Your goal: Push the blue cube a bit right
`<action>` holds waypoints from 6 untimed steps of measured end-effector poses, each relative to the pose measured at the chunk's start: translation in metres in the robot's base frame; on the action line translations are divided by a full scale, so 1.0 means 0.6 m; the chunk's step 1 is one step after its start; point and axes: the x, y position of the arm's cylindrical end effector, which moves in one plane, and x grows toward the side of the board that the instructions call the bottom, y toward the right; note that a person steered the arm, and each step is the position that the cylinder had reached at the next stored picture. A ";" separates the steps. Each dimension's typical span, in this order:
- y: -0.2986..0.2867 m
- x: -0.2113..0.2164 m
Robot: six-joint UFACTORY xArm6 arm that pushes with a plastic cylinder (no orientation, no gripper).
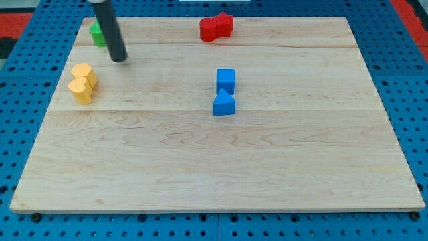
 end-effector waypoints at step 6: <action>0.301 0.042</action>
